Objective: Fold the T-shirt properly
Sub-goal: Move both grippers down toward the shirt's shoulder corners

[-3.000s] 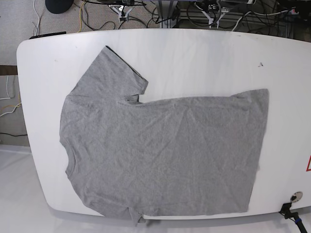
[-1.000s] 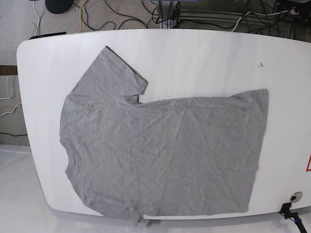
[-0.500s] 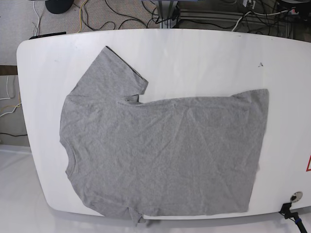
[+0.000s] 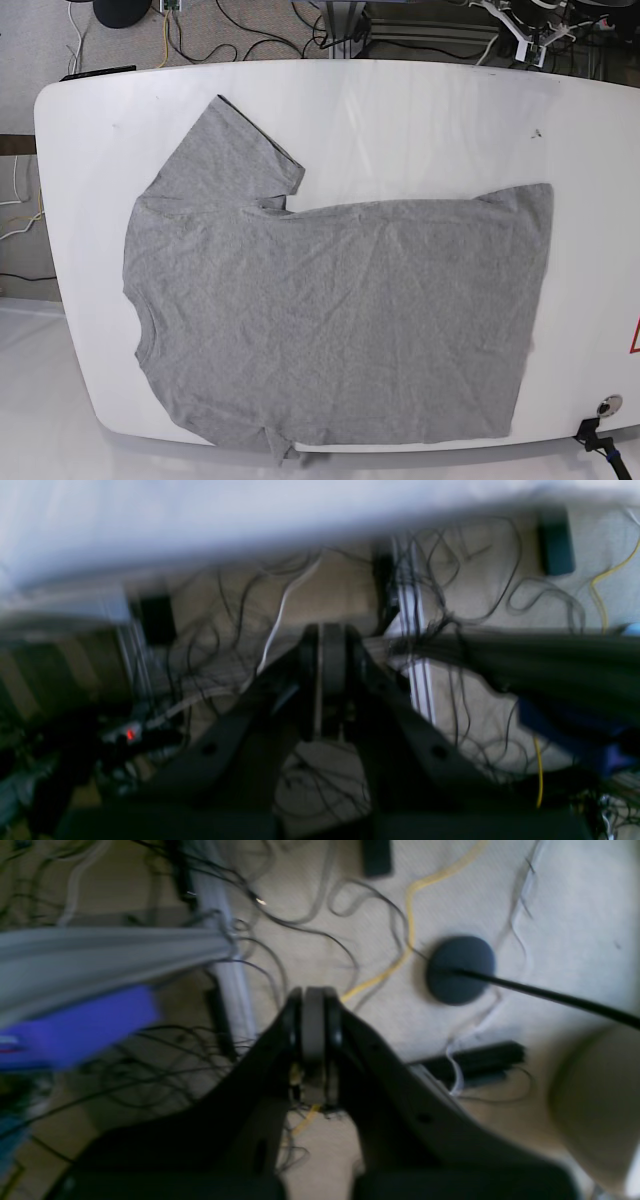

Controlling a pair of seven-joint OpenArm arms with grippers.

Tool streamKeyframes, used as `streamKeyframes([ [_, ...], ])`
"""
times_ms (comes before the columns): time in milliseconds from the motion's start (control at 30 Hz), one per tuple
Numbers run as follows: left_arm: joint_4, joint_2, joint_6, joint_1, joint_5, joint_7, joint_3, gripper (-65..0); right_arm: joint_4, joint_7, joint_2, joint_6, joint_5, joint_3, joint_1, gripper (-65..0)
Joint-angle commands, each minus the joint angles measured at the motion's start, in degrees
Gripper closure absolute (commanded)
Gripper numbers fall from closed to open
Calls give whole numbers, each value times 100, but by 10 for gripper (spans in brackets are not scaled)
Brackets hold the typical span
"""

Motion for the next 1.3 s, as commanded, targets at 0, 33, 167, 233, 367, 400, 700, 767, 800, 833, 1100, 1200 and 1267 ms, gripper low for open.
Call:
streamKeyframes([
  [0,462,-40,2,103,-86,230,-208,0,309,-203,-67,-71,-189,29,-158,0],
  [33,682,-37,-18,142,-115,344,-318,0,465,-291,-114,-84,-254,37,-176,0],
  [167,1514,-52,-44,302,-363,709,-812,0,1067,-493,-251,-146,-469,52,-273,0],
  [233,1859,-44,-27,445,-398,748,-1013,0,1312,-509,-298,-171,-540,59,-302,0],
  [367,2097,-60,27,449,-292,928,-1092,0,1844,-583,-316,-363,-668,48,-454,0],
  [400,2146,-71,41,413,-279,958,-1093,0,1978,-598,-308,-387,-687,52,-504,0],
  [700,2428,-50,-1,362,-172,1191,-1219,0,2810,-688,-287,-492,-831,57,-638,0],
  [767,2453,-45,-9,373,-192,1180,-1248,0,2921,-747,-262,-473,-830,109,-655,0],
  [800,2465,-55,-29,366,-188,1201,-1237,0,2982,-744,-250,-459,-823,161,-657,0],
  [833,2469,-49,-40,382,-205,1211,-1253,0,3033,-775,-229,-452,-805,196,-662,0],
  [1100,2523,-25,-113,309,-181,1364,-1222,0,3377,-1102,-71,-429,-753,531,-386,0],
  [1200,2560,-32,-135,293,-169,1415,-1232,0,3377,-1171,-83,-324,-695,661,-216,0],
  [1267,2608,-31,-144,273,-144,1396,-1228,0,3377,-1179,-86,-82,-613,771,-111,0],
])
